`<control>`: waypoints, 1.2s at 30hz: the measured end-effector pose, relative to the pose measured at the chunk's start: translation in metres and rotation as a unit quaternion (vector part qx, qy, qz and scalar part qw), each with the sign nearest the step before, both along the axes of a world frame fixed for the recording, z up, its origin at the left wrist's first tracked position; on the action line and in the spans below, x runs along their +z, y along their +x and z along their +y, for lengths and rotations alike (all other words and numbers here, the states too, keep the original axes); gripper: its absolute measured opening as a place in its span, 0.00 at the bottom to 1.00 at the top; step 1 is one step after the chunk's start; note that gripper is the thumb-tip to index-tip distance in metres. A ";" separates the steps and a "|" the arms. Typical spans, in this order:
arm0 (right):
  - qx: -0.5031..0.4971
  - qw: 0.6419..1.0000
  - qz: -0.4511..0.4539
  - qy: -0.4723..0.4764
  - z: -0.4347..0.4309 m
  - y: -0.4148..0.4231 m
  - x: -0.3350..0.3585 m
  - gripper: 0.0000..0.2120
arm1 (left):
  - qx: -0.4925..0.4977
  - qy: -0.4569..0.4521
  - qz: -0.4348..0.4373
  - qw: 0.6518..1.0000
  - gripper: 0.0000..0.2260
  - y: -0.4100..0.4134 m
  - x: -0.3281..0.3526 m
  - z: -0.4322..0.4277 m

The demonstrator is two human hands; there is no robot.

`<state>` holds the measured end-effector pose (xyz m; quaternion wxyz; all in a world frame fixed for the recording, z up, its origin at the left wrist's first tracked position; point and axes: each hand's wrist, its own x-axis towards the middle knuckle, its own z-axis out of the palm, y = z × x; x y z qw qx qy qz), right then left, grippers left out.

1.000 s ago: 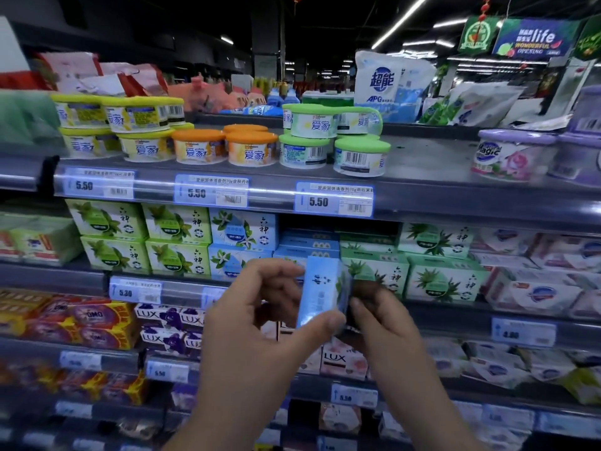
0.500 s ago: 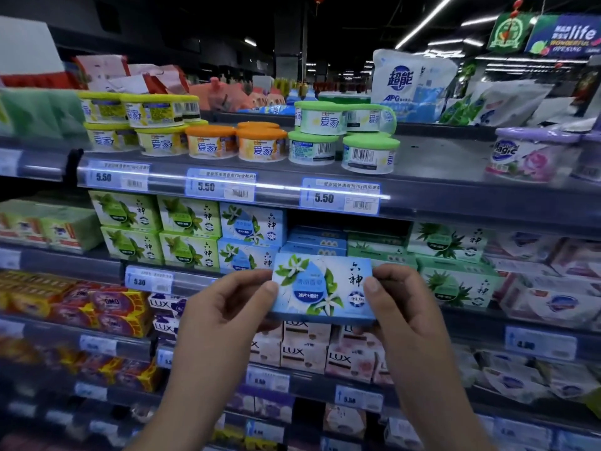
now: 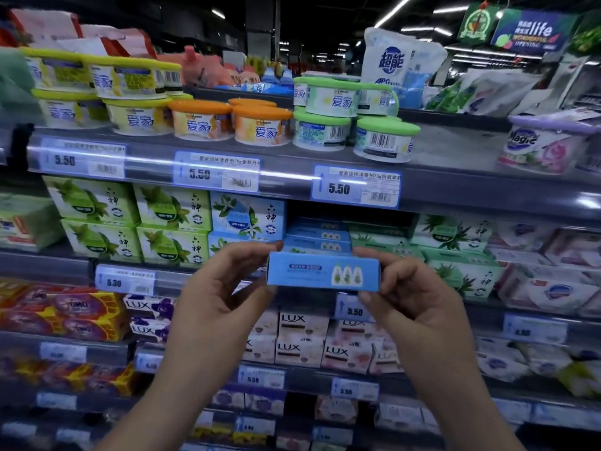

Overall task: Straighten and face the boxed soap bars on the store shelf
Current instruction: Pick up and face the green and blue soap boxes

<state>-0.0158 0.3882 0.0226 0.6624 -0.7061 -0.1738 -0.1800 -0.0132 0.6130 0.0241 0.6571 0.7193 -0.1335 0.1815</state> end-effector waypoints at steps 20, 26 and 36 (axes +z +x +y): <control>-0.123 0.992 0.024 -0.010 0.005 -0.007 0.009 0.09 | 0.058 -0.025 0.083 0.995 0.10 0.012 -0.005 -0.008; -0.140 0.988 0.064 -0.004 -0.004 0.019 0.007 0.15 | 0.126 0.067 -0.018 0.990 0.05 0.038 0.016 -0.030; -0.120 0.985 0.113 -0.046 -0.023 0.036 0.006 0.20 | 0.155 0.165 -0.083 0.970 0.17 0.066 0.000 -0.053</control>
